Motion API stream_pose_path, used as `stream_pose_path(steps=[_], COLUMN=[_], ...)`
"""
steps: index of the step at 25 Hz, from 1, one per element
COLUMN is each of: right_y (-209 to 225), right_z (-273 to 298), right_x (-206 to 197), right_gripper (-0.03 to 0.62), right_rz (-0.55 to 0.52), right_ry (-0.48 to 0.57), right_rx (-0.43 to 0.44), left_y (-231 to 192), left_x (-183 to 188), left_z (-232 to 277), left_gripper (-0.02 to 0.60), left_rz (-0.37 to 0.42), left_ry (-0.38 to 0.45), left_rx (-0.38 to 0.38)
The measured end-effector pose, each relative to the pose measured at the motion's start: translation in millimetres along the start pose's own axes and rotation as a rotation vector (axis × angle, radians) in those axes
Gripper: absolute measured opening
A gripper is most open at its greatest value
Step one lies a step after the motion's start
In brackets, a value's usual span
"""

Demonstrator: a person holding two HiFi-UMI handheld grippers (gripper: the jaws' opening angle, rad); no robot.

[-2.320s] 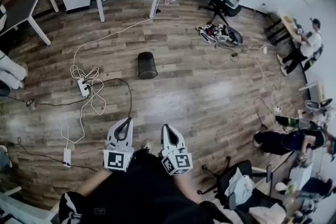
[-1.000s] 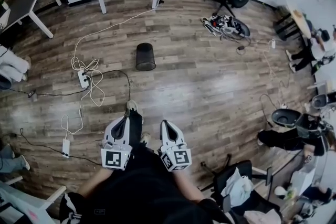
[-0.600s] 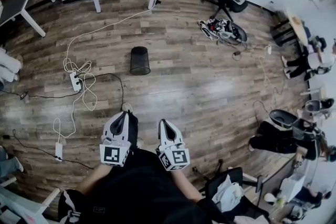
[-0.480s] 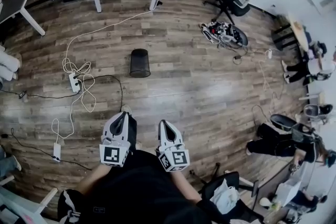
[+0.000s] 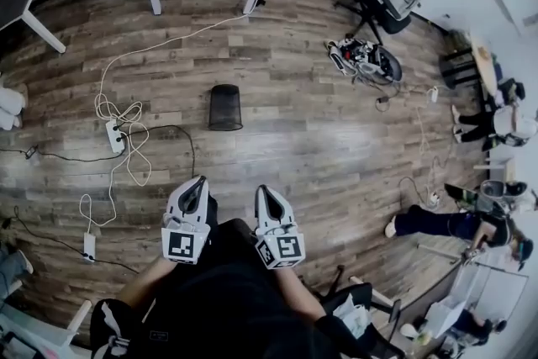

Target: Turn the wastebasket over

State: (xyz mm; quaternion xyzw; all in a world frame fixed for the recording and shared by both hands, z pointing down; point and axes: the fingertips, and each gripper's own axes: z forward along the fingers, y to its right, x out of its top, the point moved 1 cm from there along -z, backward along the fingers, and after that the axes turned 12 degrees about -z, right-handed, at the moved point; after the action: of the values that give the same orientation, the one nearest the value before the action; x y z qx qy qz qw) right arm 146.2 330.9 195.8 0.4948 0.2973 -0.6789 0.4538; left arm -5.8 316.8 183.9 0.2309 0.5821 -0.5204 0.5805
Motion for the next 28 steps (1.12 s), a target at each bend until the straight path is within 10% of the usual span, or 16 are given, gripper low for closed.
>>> stream_pose_path(steps=[8, 28], right_y=[20.8, 143.0], right_z=[62.5, 239.0], right_x=[15.5, 14.6], right_gripper=[0.032, 0.032], right_rz=[-0.052, -0.181], right_ry=[-0.011, -0.094], right_rx=[0.045, 0.408], left_y=[-27.5, -34.3], left_x=[20.0, 55.6], left_z=[40.0, 174.9], left_gripper=[0.034, 0.034], left_rz=[0.024, -0.048], left_ry=[0.026, 0.127], left_rx=[0.031, 0.417])
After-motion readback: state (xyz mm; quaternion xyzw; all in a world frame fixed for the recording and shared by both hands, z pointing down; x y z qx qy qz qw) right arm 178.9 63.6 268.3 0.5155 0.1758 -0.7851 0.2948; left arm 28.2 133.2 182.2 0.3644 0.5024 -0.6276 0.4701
